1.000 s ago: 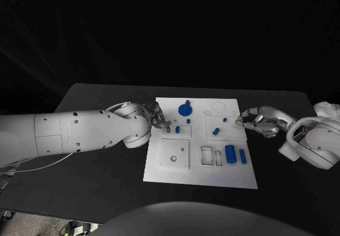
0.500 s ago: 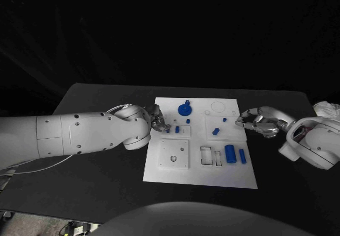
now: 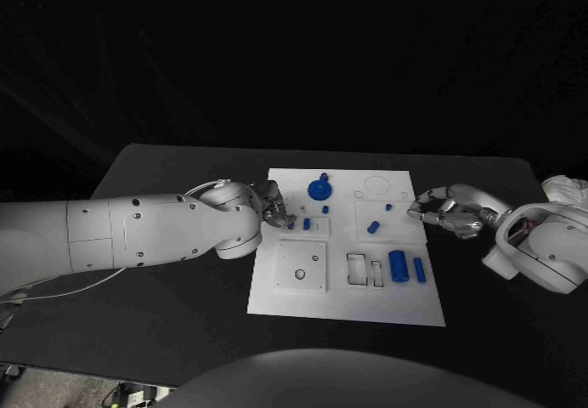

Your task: Assemble the parts on the task board

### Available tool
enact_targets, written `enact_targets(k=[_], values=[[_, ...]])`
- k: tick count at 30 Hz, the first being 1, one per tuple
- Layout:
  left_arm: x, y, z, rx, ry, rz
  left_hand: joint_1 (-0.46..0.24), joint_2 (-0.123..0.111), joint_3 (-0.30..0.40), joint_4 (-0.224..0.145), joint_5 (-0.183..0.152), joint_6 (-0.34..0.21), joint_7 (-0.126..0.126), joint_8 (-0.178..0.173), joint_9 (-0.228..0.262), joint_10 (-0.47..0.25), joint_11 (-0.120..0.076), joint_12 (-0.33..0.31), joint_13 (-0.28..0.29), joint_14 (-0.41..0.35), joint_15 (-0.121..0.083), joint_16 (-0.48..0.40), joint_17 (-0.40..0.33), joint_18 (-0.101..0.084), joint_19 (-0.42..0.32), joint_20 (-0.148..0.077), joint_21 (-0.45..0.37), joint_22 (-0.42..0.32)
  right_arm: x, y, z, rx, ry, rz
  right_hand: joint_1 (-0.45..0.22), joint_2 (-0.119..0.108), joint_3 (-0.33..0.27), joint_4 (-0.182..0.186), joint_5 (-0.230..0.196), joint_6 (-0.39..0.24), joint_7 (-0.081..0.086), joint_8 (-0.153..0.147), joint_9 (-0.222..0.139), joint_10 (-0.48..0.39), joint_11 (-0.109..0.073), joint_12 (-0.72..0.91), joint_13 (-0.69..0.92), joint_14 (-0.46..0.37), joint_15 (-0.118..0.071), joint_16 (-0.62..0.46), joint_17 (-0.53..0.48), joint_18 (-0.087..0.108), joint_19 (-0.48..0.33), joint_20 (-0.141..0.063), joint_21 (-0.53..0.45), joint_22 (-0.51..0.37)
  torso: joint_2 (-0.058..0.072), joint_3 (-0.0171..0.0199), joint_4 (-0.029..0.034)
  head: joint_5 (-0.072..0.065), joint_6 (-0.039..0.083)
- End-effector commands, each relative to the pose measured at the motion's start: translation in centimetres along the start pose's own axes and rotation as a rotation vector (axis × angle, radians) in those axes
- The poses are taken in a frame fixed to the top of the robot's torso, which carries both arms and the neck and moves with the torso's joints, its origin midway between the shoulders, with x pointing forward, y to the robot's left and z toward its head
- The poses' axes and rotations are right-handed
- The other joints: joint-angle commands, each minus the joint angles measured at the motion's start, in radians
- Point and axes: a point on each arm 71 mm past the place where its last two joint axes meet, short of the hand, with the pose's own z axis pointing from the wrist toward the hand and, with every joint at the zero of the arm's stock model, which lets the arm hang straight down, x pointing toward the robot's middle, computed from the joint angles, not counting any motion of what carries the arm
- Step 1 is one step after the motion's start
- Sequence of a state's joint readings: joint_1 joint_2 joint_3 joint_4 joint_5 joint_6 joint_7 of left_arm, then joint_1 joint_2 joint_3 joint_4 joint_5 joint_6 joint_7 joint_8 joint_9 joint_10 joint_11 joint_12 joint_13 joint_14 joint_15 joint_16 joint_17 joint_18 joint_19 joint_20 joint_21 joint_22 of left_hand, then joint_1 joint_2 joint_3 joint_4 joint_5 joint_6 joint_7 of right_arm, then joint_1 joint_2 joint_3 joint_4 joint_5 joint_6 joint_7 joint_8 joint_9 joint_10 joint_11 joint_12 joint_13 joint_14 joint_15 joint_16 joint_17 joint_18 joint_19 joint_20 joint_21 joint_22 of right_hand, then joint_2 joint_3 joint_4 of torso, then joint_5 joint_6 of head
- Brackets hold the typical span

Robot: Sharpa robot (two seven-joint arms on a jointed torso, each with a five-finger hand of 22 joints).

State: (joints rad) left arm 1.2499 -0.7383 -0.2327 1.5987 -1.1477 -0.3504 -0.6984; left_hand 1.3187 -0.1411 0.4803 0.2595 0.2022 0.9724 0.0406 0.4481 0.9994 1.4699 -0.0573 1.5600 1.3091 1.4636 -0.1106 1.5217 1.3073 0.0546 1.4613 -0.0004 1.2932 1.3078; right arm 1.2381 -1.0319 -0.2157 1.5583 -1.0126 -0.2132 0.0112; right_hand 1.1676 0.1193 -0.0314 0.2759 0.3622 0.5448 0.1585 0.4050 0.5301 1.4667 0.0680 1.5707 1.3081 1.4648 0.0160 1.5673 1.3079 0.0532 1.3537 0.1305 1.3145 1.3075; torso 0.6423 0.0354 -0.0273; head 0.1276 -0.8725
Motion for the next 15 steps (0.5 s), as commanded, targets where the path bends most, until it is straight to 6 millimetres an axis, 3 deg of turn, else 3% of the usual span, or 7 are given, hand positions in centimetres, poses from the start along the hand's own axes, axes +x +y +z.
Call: enact_targets(k=[1,15], values=[[0.06,0.45,0.05,-0.085,-0.004,0.027,0.008,0.0,0.032,-0.023,0.006,0.04,-0.038,0.004,0.001,0.093,-0.011,-0.003,0.252,0.098,-0.006,-0.003,0.235,0.012,-0.001,-0.004,-0.003,0.083,0.1,0.06,-0.03,-0.011,0.005,-0.002,0.009,0.0,0.001,-0.006,0.007,-0.008,0.002,-0.003,-0.001,0.104,0.007,0.0,0.263,0.106,0.005,0.003,0.263,0.02,-0.005,0.001,-0.005,0.164,0.0,0.0,-0.0004,0.001,0.0],[0.56,0.61,0.31,-0.099,0.018,0.047,0.008,0.0,0.033,-0.022,0.007,0.04,-0.038,0.004,0.001,0.092,-0.011,-0.005,0.251,0.098,-0.006,-0.006,0.234,0.013,-0.002,-0.004,-0.004,0.083,0.15,0.01,-0.04,-0.007,0.011,-0.002,0.01,-0.001,0.0,-0.006,0.009,-0.008,0.002,-0.003,-0.002,0.104,0.007,0.0,0.263,0.106,0.005,0.003,0.263,0.02,-0.006,0.001,-0.007,0.164,0.0,0.0002,0.0001,0.002,0.0]])
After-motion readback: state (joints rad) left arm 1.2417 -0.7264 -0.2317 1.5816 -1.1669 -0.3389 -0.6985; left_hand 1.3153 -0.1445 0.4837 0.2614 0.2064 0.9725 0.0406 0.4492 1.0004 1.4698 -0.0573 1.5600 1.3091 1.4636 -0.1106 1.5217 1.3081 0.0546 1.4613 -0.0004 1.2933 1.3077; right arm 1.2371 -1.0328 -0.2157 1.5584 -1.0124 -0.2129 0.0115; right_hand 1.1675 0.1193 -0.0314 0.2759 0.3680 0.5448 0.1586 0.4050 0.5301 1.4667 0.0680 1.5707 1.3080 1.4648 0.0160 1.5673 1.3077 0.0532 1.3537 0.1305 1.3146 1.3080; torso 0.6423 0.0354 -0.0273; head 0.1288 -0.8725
